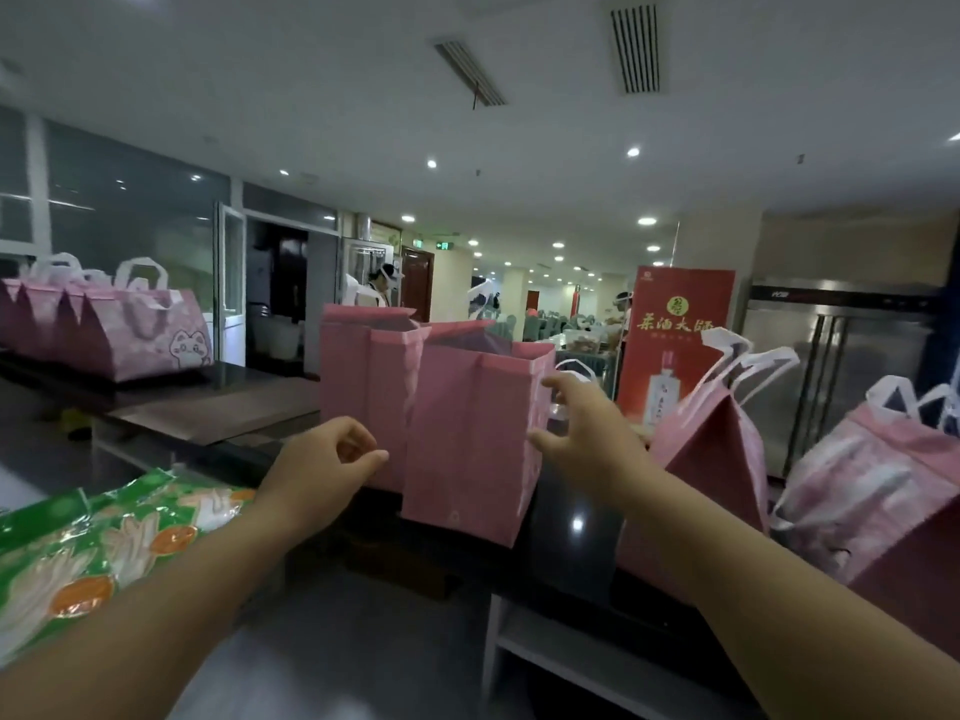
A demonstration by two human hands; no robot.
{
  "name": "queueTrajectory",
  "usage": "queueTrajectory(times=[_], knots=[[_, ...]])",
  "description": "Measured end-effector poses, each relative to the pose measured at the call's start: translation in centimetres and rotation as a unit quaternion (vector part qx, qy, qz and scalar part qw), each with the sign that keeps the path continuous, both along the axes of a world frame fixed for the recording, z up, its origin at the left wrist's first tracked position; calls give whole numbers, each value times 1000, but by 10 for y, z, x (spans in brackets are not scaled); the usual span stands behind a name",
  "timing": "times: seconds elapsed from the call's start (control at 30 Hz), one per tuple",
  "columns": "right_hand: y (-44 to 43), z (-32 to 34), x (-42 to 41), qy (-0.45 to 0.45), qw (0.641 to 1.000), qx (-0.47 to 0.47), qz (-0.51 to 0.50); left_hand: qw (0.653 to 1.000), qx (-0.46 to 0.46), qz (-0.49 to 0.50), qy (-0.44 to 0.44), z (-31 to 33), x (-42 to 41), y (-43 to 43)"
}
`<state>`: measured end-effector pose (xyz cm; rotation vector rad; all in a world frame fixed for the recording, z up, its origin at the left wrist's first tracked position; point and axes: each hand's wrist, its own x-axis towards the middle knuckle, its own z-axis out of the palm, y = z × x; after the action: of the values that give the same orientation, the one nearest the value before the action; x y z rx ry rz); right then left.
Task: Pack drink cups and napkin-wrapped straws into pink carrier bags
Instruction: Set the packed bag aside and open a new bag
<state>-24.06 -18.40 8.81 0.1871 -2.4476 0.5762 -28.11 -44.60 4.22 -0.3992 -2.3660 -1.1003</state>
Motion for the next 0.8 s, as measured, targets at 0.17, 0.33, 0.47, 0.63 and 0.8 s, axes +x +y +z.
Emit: queueTrajectory(times=[0.17, 0.33, 0.47, 0.63, 0.8], knots=[[-4, 19, -49, -28, 998, 1, -63, 1000, -9, -27, -7, 12, -55, 9], [1, 28, -82, -60, 993, 15, -96, 997, -5, -68, -43, 3, -104, 31], [4, 25, -93, -69, 994, -17, -83, 993, 13, -110, -46, -14, -128, 47], [1, 20, -95, -30, 996, -77, -37, 990, 37, -139, -13, -25, -134, 54], [-8, 22, -76, 27, 996, -77, -23, 987, 53, -146, 42, -20, -122, 53]])
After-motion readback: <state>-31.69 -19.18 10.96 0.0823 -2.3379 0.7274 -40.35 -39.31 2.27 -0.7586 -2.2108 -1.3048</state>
